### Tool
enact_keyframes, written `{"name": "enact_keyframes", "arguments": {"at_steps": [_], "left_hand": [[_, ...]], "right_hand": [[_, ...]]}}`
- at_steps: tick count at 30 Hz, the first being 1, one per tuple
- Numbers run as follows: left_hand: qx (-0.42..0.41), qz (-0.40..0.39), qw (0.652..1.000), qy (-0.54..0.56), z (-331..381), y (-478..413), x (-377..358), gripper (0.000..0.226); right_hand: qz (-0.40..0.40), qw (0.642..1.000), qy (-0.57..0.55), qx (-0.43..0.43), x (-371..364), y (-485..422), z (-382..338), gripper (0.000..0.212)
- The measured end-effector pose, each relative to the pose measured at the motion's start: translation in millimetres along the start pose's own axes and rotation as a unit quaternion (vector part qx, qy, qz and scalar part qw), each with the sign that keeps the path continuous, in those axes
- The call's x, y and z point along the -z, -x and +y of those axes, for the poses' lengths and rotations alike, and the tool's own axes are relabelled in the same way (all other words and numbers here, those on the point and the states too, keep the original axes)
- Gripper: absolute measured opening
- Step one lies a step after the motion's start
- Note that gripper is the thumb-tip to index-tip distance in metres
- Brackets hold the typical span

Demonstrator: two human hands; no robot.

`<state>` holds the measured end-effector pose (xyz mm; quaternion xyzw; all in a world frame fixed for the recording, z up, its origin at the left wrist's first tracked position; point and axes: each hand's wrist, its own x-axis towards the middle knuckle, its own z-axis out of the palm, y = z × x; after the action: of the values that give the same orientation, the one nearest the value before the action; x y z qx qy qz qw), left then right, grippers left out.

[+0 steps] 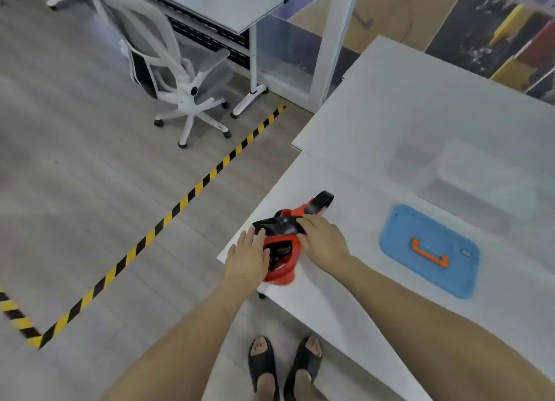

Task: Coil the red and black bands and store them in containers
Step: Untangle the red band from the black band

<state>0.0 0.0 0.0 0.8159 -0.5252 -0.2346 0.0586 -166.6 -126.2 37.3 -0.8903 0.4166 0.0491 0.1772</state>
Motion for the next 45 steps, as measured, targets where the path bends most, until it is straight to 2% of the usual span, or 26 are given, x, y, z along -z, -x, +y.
{"name": "enact_keyframes", "arguments": {"at_steps": [3,6,9,13,19,22,24,27,29,33,35,38,41,45], "left_hand": [[0.003,0.027,0.999,0.026,-2.5,-18.8,-1.9,0.052],[0.028,0.028,0.997,0.072,-2.8,-35.7,-5.3,0.044],[0.052,0.020,0.986,0.154,-4.0,-50.7,-8.8,0.036],[0.085,0.021,0.971,0.224,1.2,-60.0,-8.0,0.032],[0.128,0.044,0.964,0.227,13.7,-58.1,-2.6,0.053],[0.112,0.041,0.969,0.218,17.9,-52.3,-0.1,0.046],[0.113,0.046,0.963,0.242,20.0,-46.1,0.3,0.034],[0.097,0.055,0.959,0.259,24.7,-37.3,-1.1,0.015],[0.080,0.057,0.958,0.268,26.8,-31.9,-2.6,0.011],[0.035,0.050,0.959,0.276,20.4,-24.7,-9.4,0.020],[0.012,0.006,0.968,0.252,14.3,-24.5,-14.4,0.043],[0.008,-0.078,0.975,0.209,9.0,-26.9,-21.7,0.075],[0.002,-0.076,0.986,0.151,9.6,-33.0,-28.6,0.075],[0.034,-0.083,0.993,0.074,25.5,-38.3,-27.6,0.081]], "right_hand": [[0.006,0.999,-0.034,0.012,-7.0,-25.1,6.6,0.040],[-0.027,0.999,-0.026,0.026,-16.9,-42.0,13.0,0.038],[-0.046,0.998,0.007,0.039,-26.4,-49.9,21.4,0.042],[-0.028,0.999,0.014,0.042,-33.3,-52.7,27.0,0.050],[-0.015,0.999,0.013,0.039,-40.5,-46.8,29.7,0.050],[-0.035,0.999,0.005,0.033,-38.7,-40.5,31.0,0.059],[-0.035,0.999,-0.001,0.031,-37.4,-35.2,31.6,0.054],[-0.011,0.999,-0.033,0.012,-36.4,-30.5,33.7,0.033],[-0.013,0.998,-0.063,0.011,-34.9,-26.1,34.8,0.020],[-0.057,0.986,-0.157,-0.026,-34.9,-10.0,42.1,0.006],[-0.056,0.976,-0.199,-0.062,-34.8,-0.2,52.3,0.002],[-0.005,0.962,-0.250,-0.111,-31.2,13.5,68.9,0.010],[0.036,0.948,-0.289,-0.130,-30.3,25.2,79.2,0.009],[0.038,0.942,-0.301,-0.141,-36.0,33.3,80.7,0.010]]}}
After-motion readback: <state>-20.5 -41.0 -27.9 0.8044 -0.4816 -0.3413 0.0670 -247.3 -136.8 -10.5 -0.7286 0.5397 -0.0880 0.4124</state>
